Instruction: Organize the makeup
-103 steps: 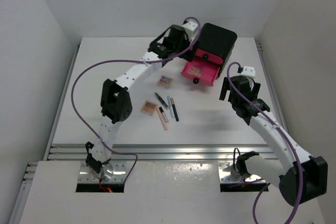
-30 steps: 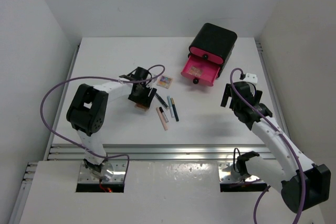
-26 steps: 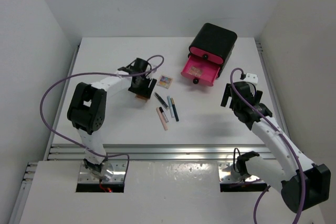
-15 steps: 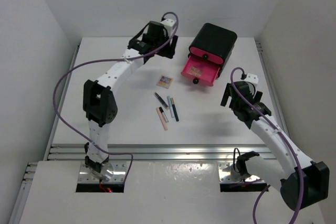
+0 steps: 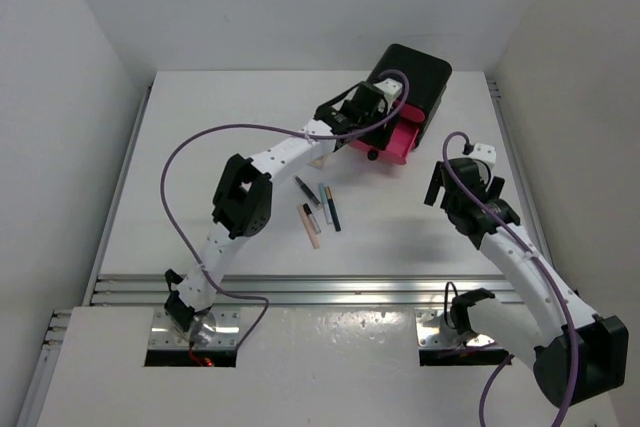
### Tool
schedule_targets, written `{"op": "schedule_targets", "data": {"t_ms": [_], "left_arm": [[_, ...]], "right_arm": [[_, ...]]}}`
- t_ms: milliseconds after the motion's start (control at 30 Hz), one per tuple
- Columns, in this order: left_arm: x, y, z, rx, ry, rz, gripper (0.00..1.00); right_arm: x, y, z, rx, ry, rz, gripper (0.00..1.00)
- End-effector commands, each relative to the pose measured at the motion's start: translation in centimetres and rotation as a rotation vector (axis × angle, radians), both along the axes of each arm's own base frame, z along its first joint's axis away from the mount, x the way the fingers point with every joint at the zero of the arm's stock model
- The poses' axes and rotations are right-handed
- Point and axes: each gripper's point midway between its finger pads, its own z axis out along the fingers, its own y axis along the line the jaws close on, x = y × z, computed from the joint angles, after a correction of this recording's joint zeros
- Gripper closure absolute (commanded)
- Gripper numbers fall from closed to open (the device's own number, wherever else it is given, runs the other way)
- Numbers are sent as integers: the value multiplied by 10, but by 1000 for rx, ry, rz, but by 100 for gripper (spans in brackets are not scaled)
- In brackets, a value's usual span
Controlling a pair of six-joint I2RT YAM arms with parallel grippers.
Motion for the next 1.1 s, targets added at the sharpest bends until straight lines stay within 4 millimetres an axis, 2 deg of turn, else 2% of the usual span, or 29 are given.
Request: {"op": "schedule_targets", "data": {"t_ms": [0, 233, 333, 533, 600, 700, 733, 767, 800, 933, 967, 1067], "left_arm": [[24, -12, 48, -77, -155, 56, 50], [26, -16, 26, -46, -151, 62, 45], [27, -16, 10, -25, -140, 56, 44], [23, -29, -1, -45, -124, 24, 40], [23, -29, -1, -45, -124, 24, 33], [23, -27, -5, -32, -121, 34, 18], [24, -26, 1, -29, -134, 28, 14], [24, -26, 1, -23, -139, 23, 2], [25, -24, 9, -27, -152, 34, 0], [28, -18, 23, 4, -201, 30, 0], [27, -16, 37, -5, -221, 27, 0], [28, -10, 58, 16, -274, 23, 0]], "right_arm": [[-5, -9, 1, -30, -1, -11, 0], [-7, -10, -1, -36, 2, -1, 0], [-6, -10, 0, -38, 1, -2, 0], [-2, -11, 3, -52, 4, 6, 0], [-2, -12, 5, -58, 1, 3, 0], [-3, -12, 4, -57, 3, 8, 0], [-3, -12, 3, -58, 2, 4, 0], [-3, -11, 4, -57, 3, 11, 0], [-2, -11, 3, -57, 6, 16, 0], [2, -6, 7, -52, 7, 43, 0], [4, -5, 9, -50, 3, 47, 0], [11, -1, 21, -39, -19, 63, 0]]}}
